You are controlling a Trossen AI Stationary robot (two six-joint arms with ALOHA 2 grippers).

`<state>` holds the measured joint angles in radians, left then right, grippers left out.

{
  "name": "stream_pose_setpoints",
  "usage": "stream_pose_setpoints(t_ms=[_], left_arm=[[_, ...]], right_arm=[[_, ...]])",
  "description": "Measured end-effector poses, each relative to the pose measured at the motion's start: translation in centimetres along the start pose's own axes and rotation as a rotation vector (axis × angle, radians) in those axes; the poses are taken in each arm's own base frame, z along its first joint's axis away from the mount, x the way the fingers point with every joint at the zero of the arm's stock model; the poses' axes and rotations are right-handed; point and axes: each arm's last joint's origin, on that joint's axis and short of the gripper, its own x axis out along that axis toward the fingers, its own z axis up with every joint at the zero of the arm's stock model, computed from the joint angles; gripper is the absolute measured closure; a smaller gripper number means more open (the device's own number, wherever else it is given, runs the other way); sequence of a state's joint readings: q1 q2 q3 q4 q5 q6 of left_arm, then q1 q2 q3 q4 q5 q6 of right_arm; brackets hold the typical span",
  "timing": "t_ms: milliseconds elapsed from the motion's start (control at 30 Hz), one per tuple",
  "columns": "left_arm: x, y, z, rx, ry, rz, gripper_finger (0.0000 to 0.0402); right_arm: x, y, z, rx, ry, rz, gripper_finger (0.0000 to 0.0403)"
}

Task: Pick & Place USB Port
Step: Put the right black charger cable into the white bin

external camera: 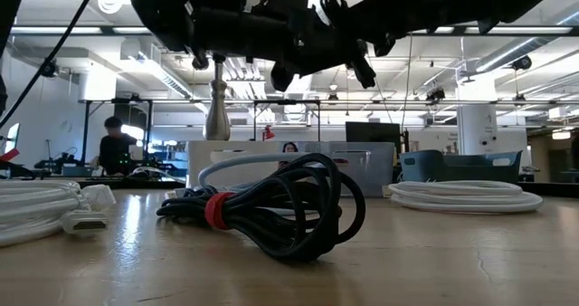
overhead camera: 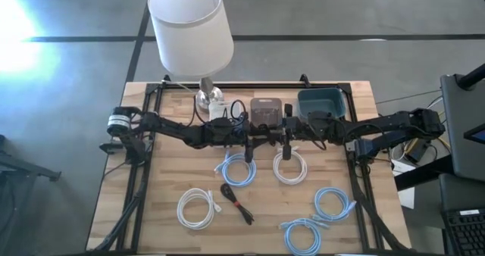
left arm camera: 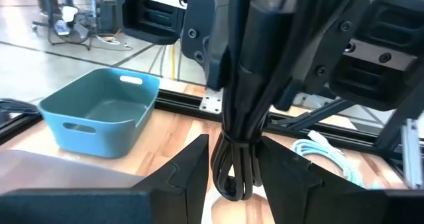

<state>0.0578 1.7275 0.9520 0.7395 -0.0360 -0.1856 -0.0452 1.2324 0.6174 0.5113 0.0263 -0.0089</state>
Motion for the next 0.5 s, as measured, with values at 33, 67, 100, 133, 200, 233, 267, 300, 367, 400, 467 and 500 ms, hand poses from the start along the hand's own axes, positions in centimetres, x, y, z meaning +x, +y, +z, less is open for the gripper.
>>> stream_pose_setpoints(t_ms=[33,67,100,133,200,233,267,300,367,400,467,500], left_arm=[[0.02,-0.01,0.04,0.000,-0.001,-0.001,0.0270],[0.03,-0.02,0.08,0.002,-0.002,-0.001,0.0270],[0.07,-0.03,0.16,0.006,-0.004,-0.001,0.0270],[0.11,0.00,0.27,0.012,-0.007,0.001,0.0270],[0.21,-0.03,0.53,0.033,-0.015,0.002,0.0270],[0.24,-0.04,0.61,0.044,-0.017,0.002,0.0270],[0.26,-0.05,0.65,0.057,-0.016,0.002,0.0270],[0.28,-0.06,0.67,0.064,-0.016,0.001,0.0271],[0.28,-0.05,0.68,0.067,-0.016,0.002,0.0270],[0.28,-0.04,0.68,0.068,-0.016,0.002,0.0270],[0.28,-0.04,0.64,0.068,-0.011,0.003,0.0272],[0.28,-0.03,0.60,0.067,-0.008,0.003,0.0276]], right_arm=[[0.00,0.00,0.00,0.000,0.000,0.001,0.0328],[0.00,0.00,0.01,0.000,-0.001,0.002,0.0326],[0.00,0.00,0.01,0.001,-0.001,0.002,0.0324],[0.00,0.00,0.01,0.001,-0.001,0.001,0.0323],[0.00,0.00,0.04,-0.002,-0.004,0.001,0.0322],[0.00,0.00,0.07,-0.002,-0.007,0.001,0.0321],[-0.01,0.00,0.07,-0.002,-0.007,0.001,0.0321],[-0.01,0.00,0.07,-0.002,-0.007,0.001,0.0322],[-0.01,0.00,0.06,-0.002,-0.005,0.001,0.0324],[-0.01,0.00,0.06,-0.002,-0.005,0.001,0.0325],[-0.01,0.00,0.05,-0.003,-0.005,0.001,0.0326],[-0.01,0.00,0.04,-0.003,-0.003,0.001,0.0326]])
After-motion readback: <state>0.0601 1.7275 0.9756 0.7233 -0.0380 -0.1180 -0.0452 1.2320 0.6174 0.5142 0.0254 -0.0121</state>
